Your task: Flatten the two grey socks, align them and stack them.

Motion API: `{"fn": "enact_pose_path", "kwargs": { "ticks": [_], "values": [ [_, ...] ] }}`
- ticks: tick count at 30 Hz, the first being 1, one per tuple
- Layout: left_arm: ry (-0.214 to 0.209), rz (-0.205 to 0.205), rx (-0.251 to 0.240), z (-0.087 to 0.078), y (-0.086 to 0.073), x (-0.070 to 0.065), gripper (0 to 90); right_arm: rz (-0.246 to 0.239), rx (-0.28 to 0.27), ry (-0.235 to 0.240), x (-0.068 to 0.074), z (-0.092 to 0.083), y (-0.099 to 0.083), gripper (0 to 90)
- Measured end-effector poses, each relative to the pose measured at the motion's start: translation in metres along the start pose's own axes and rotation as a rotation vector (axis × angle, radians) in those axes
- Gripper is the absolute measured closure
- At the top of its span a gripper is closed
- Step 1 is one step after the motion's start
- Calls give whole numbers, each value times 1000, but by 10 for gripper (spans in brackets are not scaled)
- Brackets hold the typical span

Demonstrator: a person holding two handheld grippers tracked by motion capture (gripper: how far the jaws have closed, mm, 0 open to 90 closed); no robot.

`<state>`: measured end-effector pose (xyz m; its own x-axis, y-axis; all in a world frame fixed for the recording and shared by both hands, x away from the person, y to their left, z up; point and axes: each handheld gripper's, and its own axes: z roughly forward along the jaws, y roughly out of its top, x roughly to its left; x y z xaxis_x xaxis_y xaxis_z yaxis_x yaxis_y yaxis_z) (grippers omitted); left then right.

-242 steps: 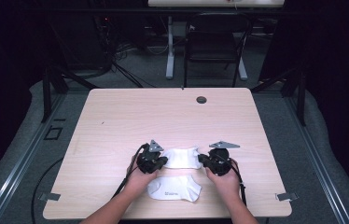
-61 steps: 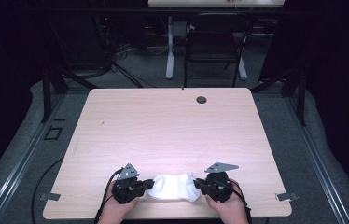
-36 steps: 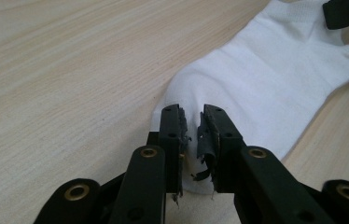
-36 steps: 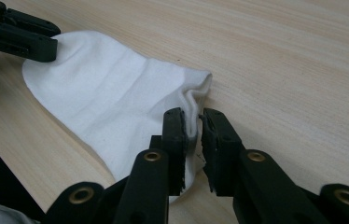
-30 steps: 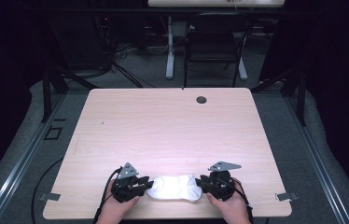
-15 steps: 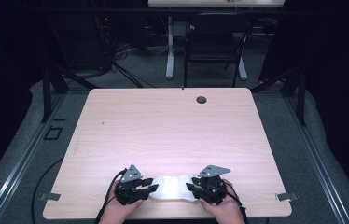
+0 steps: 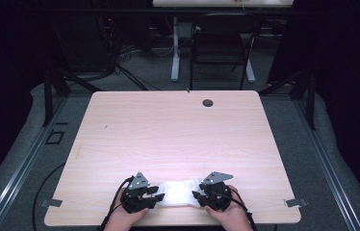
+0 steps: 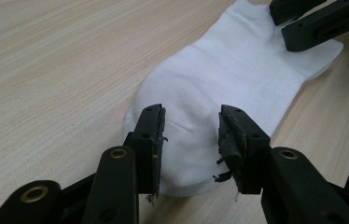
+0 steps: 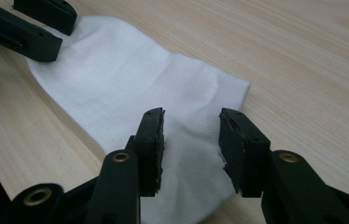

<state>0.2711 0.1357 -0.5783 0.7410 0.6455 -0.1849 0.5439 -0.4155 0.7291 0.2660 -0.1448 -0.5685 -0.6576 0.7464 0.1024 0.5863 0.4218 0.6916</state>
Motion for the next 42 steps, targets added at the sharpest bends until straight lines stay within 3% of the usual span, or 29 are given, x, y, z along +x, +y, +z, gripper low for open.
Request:
{"fn": "enact_pose_path", "kwargs": {
  "ticks": [7, 17, 38, 42],
  "values": [
    [6, 13, 2, 0, -2, -1, 606, -2, 4, -5, 0, 0, -1, 609],
    [7, -3, 0, 3, 0, 1, 611, 13, -13, 4, -4, 2, -3, 633],
    [41, -9, -34, 8, 5, 15, 605, 19, -56, -29, -12, 15, 8, 626],
    [32, -15, -37, 7, 5, 15, 563, 19, -60, -30, -12, 14, 9, 620]
  ]
}}
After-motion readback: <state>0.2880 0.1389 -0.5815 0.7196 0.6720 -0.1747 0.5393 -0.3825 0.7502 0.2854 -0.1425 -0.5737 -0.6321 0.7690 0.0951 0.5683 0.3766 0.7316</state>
